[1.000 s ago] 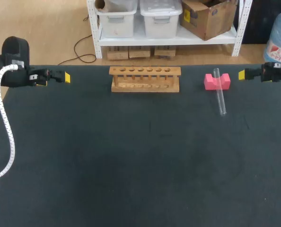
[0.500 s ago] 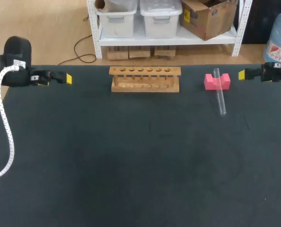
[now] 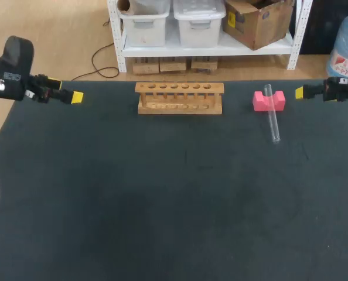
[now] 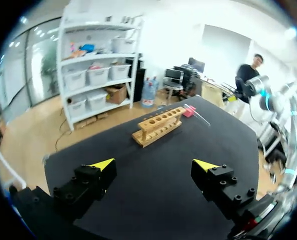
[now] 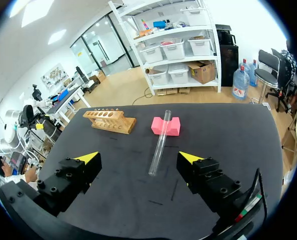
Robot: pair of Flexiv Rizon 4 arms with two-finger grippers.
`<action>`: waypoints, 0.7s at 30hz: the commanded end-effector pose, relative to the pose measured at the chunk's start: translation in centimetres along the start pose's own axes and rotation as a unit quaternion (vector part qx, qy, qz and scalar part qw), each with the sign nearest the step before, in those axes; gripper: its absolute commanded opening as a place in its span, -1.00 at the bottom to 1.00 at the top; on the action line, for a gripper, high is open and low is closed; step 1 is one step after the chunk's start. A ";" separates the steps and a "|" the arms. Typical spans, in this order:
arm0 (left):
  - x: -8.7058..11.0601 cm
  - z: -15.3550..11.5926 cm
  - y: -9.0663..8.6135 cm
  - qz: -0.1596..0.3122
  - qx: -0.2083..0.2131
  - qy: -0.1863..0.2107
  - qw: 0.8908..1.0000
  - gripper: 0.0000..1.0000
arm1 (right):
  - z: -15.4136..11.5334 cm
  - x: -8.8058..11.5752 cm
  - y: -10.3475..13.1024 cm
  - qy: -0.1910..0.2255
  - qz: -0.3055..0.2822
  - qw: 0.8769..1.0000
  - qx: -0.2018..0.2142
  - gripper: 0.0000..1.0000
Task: Grasp the test tube, adjust it, and insert it.
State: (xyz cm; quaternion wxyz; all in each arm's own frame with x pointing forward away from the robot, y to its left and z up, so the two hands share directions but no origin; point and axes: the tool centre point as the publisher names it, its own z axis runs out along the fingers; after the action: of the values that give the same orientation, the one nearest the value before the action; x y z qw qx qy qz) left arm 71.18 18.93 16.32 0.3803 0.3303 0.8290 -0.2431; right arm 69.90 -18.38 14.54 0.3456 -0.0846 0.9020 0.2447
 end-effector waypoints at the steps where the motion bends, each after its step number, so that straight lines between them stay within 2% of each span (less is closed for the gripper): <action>1: -0.2 0.8 1.0 0.123 0.159 -0.085 0.976 1.00 | -0.1 0.0 0.2 0.000 0.000 1.000 0.005 1.00; 7: -1.3 3.0 2.2 0.169 0.181 -0.095 0.964 1.00 | -0.1 0.0 0.2 0.000 0.000 1.000 0.005 1.00; 11: -1.8 4.7 3.3 0.179 0.198 -0.099 0.959 1.00 | -0.1 0.0 0.2 0.000 0.000 1.000 0.005 1.00; 21: -2.4 9.0 4.7 0.177 0.205 -0.080 0.959 1.00 | -0.1 0.0 0.2 0.000 0.000 1.000 0.005 1.00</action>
State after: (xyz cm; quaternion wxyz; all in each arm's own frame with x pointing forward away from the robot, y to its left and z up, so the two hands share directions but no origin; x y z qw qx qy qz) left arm 78.07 16.65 12.90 0.4441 0.4942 0.6744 -0.3220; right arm 69.91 -18.37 14.54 0.3455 -0.0846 0.9020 0.2447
